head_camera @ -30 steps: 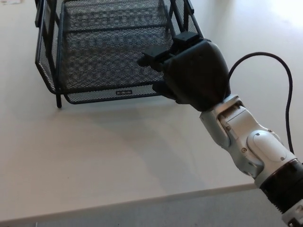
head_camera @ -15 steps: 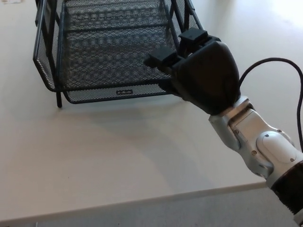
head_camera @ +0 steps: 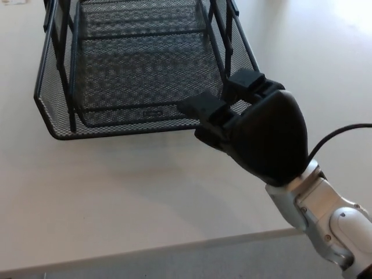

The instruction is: The robot uses its right hand to press on the stapler that is in the middle of the desk

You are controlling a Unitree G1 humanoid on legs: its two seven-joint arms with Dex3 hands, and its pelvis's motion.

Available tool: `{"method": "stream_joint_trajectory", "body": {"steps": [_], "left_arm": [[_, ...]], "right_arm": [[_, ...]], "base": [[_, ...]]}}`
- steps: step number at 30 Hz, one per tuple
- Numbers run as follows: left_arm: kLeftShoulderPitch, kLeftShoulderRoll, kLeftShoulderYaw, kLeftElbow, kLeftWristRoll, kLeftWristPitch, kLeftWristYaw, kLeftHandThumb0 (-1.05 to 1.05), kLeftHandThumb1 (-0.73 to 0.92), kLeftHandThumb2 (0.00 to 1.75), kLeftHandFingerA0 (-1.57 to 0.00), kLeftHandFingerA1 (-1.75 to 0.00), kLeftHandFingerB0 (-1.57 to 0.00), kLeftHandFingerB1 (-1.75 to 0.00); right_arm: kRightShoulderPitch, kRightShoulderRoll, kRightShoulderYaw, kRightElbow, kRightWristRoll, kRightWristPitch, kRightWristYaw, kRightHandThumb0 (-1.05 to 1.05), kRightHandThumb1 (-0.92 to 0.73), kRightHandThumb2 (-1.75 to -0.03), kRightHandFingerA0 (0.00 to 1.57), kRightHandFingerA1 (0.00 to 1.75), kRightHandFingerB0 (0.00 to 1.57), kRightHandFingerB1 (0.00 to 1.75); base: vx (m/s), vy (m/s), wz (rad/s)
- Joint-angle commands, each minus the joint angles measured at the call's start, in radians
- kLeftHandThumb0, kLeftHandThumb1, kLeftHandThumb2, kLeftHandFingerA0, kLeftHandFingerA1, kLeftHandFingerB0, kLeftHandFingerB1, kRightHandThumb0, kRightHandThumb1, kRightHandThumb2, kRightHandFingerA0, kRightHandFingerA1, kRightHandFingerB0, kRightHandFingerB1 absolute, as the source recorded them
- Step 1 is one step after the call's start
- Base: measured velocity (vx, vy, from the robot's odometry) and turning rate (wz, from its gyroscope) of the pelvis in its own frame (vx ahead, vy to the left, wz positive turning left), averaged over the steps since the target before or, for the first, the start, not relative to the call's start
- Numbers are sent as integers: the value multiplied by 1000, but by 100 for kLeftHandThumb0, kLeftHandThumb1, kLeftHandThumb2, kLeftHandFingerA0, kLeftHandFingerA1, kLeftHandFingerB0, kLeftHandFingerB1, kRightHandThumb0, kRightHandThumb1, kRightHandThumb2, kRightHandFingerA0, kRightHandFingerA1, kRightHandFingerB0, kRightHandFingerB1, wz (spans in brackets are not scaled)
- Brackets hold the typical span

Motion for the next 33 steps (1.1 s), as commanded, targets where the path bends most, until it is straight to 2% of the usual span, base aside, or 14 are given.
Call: {"method": "stream_joint_trajectory", "body": {"steps": [1, 14, 15, 18, 19, 20, 22, 23, 24, 25, 26, 28, 29, 33], "left_arm": [[-12, -2, -7, -4, 18, -14, 14, -77, 60, 101, -1, -30, -1, -22], [5, -2, 15, -26, 2, -19, 10, -80, 60, 98, -1, -30, -9, -20], [7, -1, 15, -29, 2, -17, 9, -78, 59, 99, -1, -30, -6, -21], [14, -2, 14, -26, 5, -19, 13, -76, 59, 100, -1, -32, -2, -23], [16, -4, 13, -25, 6, -15, 13, -78, 60, 100, -1, -32, 0, -22], [15, -4, 13, -28, 6, -8, 7, -77, 60, 100, -1, -30, 0, -22], [16, -4, 14, -33, 5, 0, 1, -77, 60, 100, -1, -30, 0, -22], [17, -8, 18, -31, 1, -4, 9, -77, 59, 100, -1, -32, -3, -23], [16, -8, 18, -32, 2, -2, 7, -80, 60, 99, -2, -30, -9, -21], [18, -9, 18, -29, 1, -6, 11, -78, 59, 100, -2, -32, -1, -22], [23, -10, 22, -27, -3, -14, 17, -79, 60, 100, -2, -32, -1, -22], [25, -11, 25, -29, -7, -15, 16, -79, 60, 100, -2, -32, -1, -22], [30, -6, 23, -41, -2, -7, 11, -79, 60, 101, -1, -32, -1, -22], [34, -9, 26, -32, -3, -5, 16, -79, 59, 100, -3, -31, -2, -23]], "right_arm": [[66, -24, 1, -57, -39, -1, -55, -46, -55, -57, 98, 100, 81, 57], [63, -28, -10, -57, -24, -21, -24, -46, -54, -58, 93, 98, 79, 52], [68, -18, -11, -62, -30, 3, 1, -56, -57, -58, 69, 73, 57, 38], [79, -16, -7, -86, -46, 41, 84, -65, -58, -58, 51, 61, 40, 34], [82, -13, -8, -94, -47, 51, 104, -74, -46, -85, 23, 54, 16, 43], [86, -11, -9, -106, -53, 66, 130, -78, -61, -59, 13, 43, 13, 32], [91, -10, -11, -124, -61, 82, 162, -78, -61, -59, 13, 43, 13, 32], [97, -10, -14, -155, -58, 92, 216, -78, -48, -93, 0, 40, 0, 29], [102, -11, -14, -174, -65, 104, 249, -92, -56, -95, 8, 21, 7, 14], [109, -14, -13, -197, -75, 115, 288, -105, -61, -100, 0, 2, 0, 2], [120, -23, -11, -240, -96, 135, 364, -99, -51, -89, 0, 0, 0, 0], [124, -29, -11, -259, -109, 142, 397, -99, -51, -89, 0, 0, 0, 0], [137, -41, -15, -308, -115, 149, 471, -105, -69, -61, 0, 0, 0, 0], [172, -72, -27, -395, -128, 143, 532, -105, -67, -61, 0, 0, 0, 0]], "base": [[0, 0, 0], [0, 0, 0], [0, 0, 0], [0, 0, 0], [0, 0, 0], [0, 0, 0], [0, 0, 0], [0, 0, 0], [0, 0, 0], [0, 0, 0], [0, 0, 0], [0, 0, 0], [0, 0, 0], [0, 0, 0]]}}
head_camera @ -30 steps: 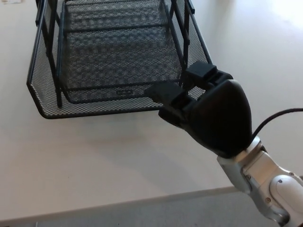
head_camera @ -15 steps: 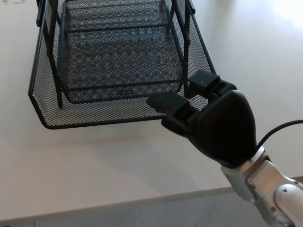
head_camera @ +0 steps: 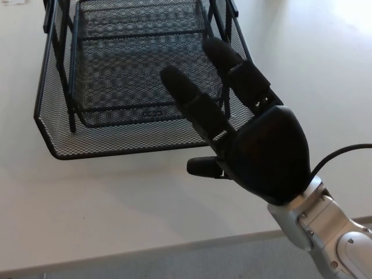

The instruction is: The robot uses its right hand to press on the stapler that is in the middle of the desk

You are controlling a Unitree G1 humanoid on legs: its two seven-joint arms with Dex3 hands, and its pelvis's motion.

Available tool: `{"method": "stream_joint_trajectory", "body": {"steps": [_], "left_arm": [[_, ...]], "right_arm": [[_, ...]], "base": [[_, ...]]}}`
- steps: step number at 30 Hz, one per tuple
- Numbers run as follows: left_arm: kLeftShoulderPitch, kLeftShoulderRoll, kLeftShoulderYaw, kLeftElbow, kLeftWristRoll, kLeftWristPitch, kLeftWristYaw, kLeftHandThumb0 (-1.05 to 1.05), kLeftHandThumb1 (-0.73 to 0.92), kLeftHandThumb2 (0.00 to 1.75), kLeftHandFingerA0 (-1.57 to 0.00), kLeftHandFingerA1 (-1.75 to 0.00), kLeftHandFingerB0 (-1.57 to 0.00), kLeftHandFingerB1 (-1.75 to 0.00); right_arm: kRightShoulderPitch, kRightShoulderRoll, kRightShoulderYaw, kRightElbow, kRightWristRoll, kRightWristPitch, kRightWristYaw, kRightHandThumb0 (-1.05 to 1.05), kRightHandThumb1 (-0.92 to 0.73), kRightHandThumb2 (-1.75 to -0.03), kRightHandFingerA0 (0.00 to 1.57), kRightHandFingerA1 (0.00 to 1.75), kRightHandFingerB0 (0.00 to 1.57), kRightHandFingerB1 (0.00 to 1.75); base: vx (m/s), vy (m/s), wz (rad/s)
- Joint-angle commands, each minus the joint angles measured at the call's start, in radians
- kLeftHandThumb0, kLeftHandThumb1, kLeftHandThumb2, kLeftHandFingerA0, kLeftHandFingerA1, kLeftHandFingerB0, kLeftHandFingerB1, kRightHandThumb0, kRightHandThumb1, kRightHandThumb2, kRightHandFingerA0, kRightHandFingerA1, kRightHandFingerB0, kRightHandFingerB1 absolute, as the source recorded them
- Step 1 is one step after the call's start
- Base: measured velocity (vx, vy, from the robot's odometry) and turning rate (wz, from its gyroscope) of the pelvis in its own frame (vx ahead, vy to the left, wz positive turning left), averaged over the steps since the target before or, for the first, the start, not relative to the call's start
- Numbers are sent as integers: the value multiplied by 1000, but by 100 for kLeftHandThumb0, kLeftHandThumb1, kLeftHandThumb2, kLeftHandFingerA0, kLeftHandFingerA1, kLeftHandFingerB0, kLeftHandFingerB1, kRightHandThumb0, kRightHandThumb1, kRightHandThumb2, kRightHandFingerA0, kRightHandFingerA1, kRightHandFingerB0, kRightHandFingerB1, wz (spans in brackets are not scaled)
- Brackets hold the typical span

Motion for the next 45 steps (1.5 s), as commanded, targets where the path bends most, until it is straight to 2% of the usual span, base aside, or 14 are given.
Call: {"method": "stream_joint_trajectory", "body": {"steps": [1, 4, 5, 7, 8, 11, 12, 13, 27, 28, 29, 34, 38, 45], "left_arm": [[15, -8, 10, -16, -6, -7, 14, -78, 59, 101, -2, -31, -4, -23], [17, -9, 15, -12, -12, -7, 16, -80, 59, 99, -3, -31, -7, -22], [17, -11, 18, -5, -15, -7, 19, -79, 76, 65, 0, -37, -3, -27], [16, -11, 17, 0, -14, -9, 20, -79, 76, 65, 0, -37, -3, -27], [14, -9, 10, -1, -3, -5, 22, -77, 59, 99, -2, -31, -3, -23], [24, -9, 14, -19, -7, 8, 9, -77, 59, 100, -2, -29, -3, -23], [29, -6, 17, -29, -9, 14, 5, -76, 59, 100, -2, -30, -3, -24], [31, -5, 20, -27, -11, 17, 2, -76, 59, 100, -2, -29, -3, -24], [45, 7, 48, -31, -23, 11, -5, -76, 59, 99, -2, -31, -1, -23], [41, 8, 47, -22, -22, 1, 2, -80, 74, 64, 0, -41, -2, -28], [28, 2, 38, 7, -13, -18, 22, -76, 57, 97, -2, -32, -6, -23], [22, 0, 27, 22, 3, -29, 45, -83, 60, 99, 0, -30, -7, -18], [23, -1, 35, 20, -9, -27, 35, -77, 57, 97, -2, -35, -5, -23], [27, -5, 39, 26, -15, -24, 35, -79, 58, 98, 0, -31, -7, -20]], "right_arm": [[85, -69, -32, -206, -62, 71, 348, -105, -68, -61, 0, 0, 0, 0], [110, -99, -57, -262, -59, 58, 362, -105, -66, -61, 0, 0, 0, 0], [131, -127, -83, -305, -52, 44, 352, -105, -66, -61, 0, 0, 0, 0], [141, -135, -93, -320, -47, 38, 358, -105, -66, -61, 0, 0, 0, 0], [154, -150, -110, -350, -38, 35, 379, -104, -67, -61, 0, 0, 0, 0], [235, -252, -224, -468, 31, 0, 398, -99, -65, -62, 0, 0, 0, 0], [254, -281, -257, -486, 63, -19, 387, -102, -51, -92, 0, 0, 0, 2], [284, -316, -306, -511, 98, -39, 376, -99, -54, -99, 0, 8, 0, 5], [717, -428, -966, -641, 335, -165, 287, -105, -60, -101, 0, 6, 0, 6], [738, -427, -1005, -632, 351, -182, 276, -105, -60, -101, 0, 6, 0, 5], [796, -413, -1103, -606, 381, -212, 250, -103, -59, -100, 0, 5, 0, 6], [880, -430, -1263, -390, 444, -372, 89, -97, -58, -97, 0, 0, 10, 25], [935, -461, -1315, -146, 423, -387, 28, -99, -63, -99, 0, 0, 2, 13], [863, -531, -1274, 306, 371, -344, -169, -86, -59, -101, 0, 10, 0, 27]], "base": [[0, 0, 0], [0, 0, 0], [0, 0, 0], [0, 0, 0], [0, 0, 0], [0, 0, 0], [0, 0, 0], [0, 0, 0], [0, 0, 0], [0, 0, 0], [0, 0, 0], [0, 0, 0], [0, 0, 0], [0, 0, 0]]}}
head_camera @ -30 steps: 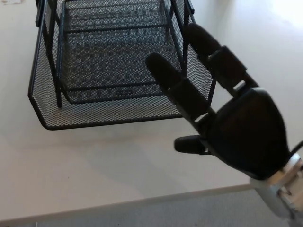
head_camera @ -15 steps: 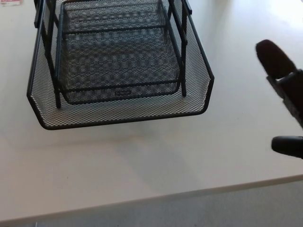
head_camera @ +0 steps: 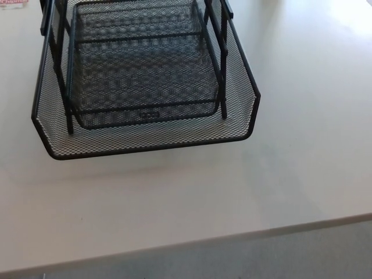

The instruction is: The robot uses its right hand to press on the stapler that is in the middle of the desk

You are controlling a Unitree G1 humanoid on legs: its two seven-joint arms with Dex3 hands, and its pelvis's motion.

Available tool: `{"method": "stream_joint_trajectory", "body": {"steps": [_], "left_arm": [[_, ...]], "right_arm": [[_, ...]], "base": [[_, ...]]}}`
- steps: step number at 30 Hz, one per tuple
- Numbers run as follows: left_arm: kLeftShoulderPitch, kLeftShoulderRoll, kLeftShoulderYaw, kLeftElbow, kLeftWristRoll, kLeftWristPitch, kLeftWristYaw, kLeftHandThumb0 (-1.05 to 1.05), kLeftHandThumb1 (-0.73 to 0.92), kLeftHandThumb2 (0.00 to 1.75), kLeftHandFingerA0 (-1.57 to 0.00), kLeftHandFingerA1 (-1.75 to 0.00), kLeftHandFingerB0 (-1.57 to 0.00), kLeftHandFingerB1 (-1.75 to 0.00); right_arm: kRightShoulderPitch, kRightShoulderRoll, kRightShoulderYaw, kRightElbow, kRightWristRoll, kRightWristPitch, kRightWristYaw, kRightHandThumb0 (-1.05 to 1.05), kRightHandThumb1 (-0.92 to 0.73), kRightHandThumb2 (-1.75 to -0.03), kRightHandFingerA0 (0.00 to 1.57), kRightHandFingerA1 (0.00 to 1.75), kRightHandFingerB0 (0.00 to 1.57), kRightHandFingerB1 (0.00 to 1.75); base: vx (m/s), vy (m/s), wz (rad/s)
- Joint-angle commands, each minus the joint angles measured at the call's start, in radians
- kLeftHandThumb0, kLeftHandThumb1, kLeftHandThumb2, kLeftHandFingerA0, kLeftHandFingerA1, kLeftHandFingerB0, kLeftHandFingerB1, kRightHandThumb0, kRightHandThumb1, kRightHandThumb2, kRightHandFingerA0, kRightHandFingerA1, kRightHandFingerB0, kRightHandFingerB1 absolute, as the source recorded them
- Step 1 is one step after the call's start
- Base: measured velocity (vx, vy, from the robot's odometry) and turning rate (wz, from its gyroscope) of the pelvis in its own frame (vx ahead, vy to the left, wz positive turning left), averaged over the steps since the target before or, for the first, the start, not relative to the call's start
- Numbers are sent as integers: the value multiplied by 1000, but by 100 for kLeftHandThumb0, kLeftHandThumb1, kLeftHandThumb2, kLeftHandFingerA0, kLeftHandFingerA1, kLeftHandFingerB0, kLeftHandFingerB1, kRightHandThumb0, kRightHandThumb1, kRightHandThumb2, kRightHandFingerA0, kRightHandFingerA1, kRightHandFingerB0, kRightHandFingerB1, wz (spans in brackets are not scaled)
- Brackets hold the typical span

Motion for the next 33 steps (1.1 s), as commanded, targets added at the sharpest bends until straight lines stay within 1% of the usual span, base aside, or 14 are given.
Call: {"method": "stream_joint_trajectory", "body": {"steps": [1, 4, 5, 6, 7, 8, 10, 11, 21, 22, 23, 30, 31, 33], "left_arm": [[5, 3, 17, 30, -11, -29, 37, -81, 59, 98, 0, -30, -6, -19], [15, 5, 27, 8, -21, -17, 25, -78, 57, 97, 0, -34, -8, -20], [2, 5, 21, 27, -15, -20, 28, -76, 74, 62, -4, -37, -5, -25], [2, 7, 19, 30, -13, -23, 29, -78, 58, 98, 0, -33, -9, -20], [3, 7, 19, 30, -13, -24, 30, -78, 58, 98, 0, -33, -9, -20], [-4, 4, 17, 35, -12, -20, 26, -77, 74, 62, -3, -36, -5, -25], [-2, 5, 19, 36, -16, -30, 28, -79, 75, 62, -2, -39, -4, -27], [-4, 3, 19, 41, -16, -32, 32, -84, 61, 99, 0, -30, -5, -16], [-9, -1, 17, 54, -18, -27, 26, -87, 62, 98, -2, -36, -12, -14], [-5, -5, 17, 52, -19, -22, 26, -86, 61, 98, -1, -36, -10, -15], [10, -1, 23, 27, -23, -18, 23, -83, 60, 99, 0, -37, -10, -17], [-1, -7, 17, 43, -23, -20, 20, -81, 59, 98, 0, -36, -11, -19], [-1, -7, 16, 43, -23, -18, 19, -84, 60, 98, 0, -35, -9, -16], [-5, -10, 16, 52, -26, -13, 13, -85, 61, 98, 0, -32, -8, -15]], "right_arm": [[30, -121, -166, 691, 153, -168, -388, -85, -57, -98, 0, 10, 0, 27], [-26, -150, -83, 929, 114, -168, -514, -94, -66, -102, 8, 4, 8, 22], [-28, -142, -71, 976, 128, -162, -480, -84, -63, -105, 0, 15, 0, 27], [-49, -145, -42, 1040, 105, -125, -502, -95, -70, -109, 6, 7, 0, 19], [-59, -148, -28, 1069, 95, -111, -515, -95, -70, -109, 6, 7, 0, 19], [-77, -146, -20, 1113, 103, -120, -521, -95, -68, -107, 11, 10, 1, 21], [-117, -134, 19, 1229, 93, -99, -542, -97, -69, -108, 11, 10, 1, 20], [-128, -123, 30, 1263, 97, -91, -527, -96, -68, -108, 11, 11, 0, 23], [-170, 48, 107, 1411, 166, -45, -297, -89, -56, -98, 9, 8, 4, 38], [-178, 63, 120, 1426, 167, -42, -275, -88, -69, -61, 0, 28, 5, 43], [-187, 82, 141, 1436, 156, -24, -245, -93, -58, -96, 16, 6, 4, 43], [-234, 153, 209, 1518, 150, -48, -249, -41, -20, -89, 0, 51, 4, 52], [-240, 160, 222, 1528, 147, -45, -244, -91, -50, -90, 5, 38, 11, 53], [-246, 162, 245, 1536, 136, -37, -241, -92, -50, -88, 4, 40, 7, 52]], "base": [[0, 0, 0], [0, 0, 0], [0, 0, 0], [0, 0, 0], [0, 0, 0], [0, 0, 0], [0, 0, 0], [0, 0, 0], [0, 0, 0], [0, 0, 0], [0, 0, 0], [0, 0, 0], [0, 0, 0], [0, 0, 0]]}}
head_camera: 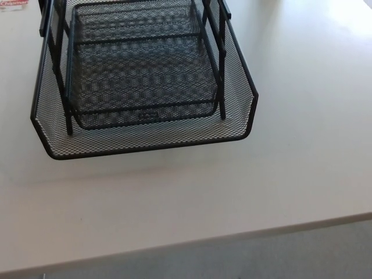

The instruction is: The robot uses its right hand to press on the stapler that is in the middle of the desk

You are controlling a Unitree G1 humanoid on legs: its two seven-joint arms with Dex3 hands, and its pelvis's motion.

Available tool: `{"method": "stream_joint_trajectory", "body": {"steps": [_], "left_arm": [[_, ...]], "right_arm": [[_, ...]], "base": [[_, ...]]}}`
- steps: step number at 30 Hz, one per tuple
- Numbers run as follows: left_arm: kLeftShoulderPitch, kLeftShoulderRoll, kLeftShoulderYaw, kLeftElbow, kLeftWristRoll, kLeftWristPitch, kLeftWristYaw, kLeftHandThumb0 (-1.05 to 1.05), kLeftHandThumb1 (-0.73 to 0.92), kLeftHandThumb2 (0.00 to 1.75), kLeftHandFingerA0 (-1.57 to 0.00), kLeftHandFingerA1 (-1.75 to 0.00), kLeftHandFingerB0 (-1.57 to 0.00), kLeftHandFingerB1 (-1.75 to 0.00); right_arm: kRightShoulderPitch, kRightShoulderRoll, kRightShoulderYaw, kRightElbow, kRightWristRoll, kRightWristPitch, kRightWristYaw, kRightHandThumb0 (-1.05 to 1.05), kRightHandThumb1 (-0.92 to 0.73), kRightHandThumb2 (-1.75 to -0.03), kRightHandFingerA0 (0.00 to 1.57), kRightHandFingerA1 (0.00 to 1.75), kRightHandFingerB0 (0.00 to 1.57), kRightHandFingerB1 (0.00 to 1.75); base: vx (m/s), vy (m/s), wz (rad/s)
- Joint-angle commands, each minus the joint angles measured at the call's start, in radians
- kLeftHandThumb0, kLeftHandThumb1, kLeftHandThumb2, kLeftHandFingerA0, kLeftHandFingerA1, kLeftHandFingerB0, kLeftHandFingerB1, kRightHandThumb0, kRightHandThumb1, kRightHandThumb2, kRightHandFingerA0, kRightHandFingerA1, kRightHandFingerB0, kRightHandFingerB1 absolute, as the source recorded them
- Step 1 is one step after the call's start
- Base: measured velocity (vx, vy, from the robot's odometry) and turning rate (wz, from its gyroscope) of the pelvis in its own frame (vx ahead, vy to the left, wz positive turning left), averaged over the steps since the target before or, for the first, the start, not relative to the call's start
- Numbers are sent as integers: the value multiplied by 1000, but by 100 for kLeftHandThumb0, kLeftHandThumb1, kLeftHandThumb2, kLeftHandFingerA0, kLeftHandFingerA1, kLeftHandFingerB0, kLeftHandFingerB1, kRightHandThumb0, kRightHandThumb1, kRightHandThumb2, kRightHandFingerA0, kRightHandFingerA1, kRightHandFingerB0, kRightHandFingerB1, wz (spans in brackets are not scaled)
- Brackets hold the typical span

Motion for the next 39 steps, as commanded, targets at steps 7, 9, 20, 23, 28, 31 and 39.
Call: {"method": "stream_joint_trajectory", "body": {"steps": [7, 9, 20, 23, 28, 31, 39], "left_arm": [[-2, -5, 12, 31, -21, -4, -3, -82, 59, 99, -1, -35, -9, -17], [-6, -7, 8, 33, -17, 2, -4, -83, 61, 99, 0, -31, -5, -16], [11, -8, 14, 19, -21, -7, 9, -84, 61, 99, 0, -34, -8, -16], [11, -7, 13, 14, -20, 1, 2, -85, 62, 100, 0, -31, -7, -14], [7, -11, 15, 36, -26, -20, 10, -82, 59, 97, 0, -39, -12, -20], [-6, -13, 12, 37, -23, -18, 6, -83, 60, 97, 0, -42, -14, -21], [-60, 45, -29, 28, 23, -77, -20, -38, 42, 101, -1, -52, 0, -50]], "right_arm": [[-170, 110, 241, 404, 52, 49, 17, -94, -57, -98, 10, 24, 5, 49], [-196, 96, 312, 426, 33, 91, 60, -80, -53, -97, 6, 33, 1, 49], [-272, 97, 293, 502, 230, 71, 326, -94, -92, -83, 7, 30, 31, 50], [-273, 94, 305, 504, 244, 72, 330, -94, -92, -83, 7, 30, 31, 50], [-77, 100, 448, 355, 167, -26, 205, -88, -47, -89, 15, 50, 39, 66], [-65, 72, 471, 311, 213, -16, 247, -98, -53, -86, 10, 48, 23, 64], [-70, 94, 440, 335, 336, -23, 255, -95, -85, -66, 17, 42, 27, 62]], "base": [[0, 0, 0], [0, 0, 0], [0, 0, 0], [0, 0, 0], [1, 0, 1], [0, 0, 0], [0, 0, 0]]}}
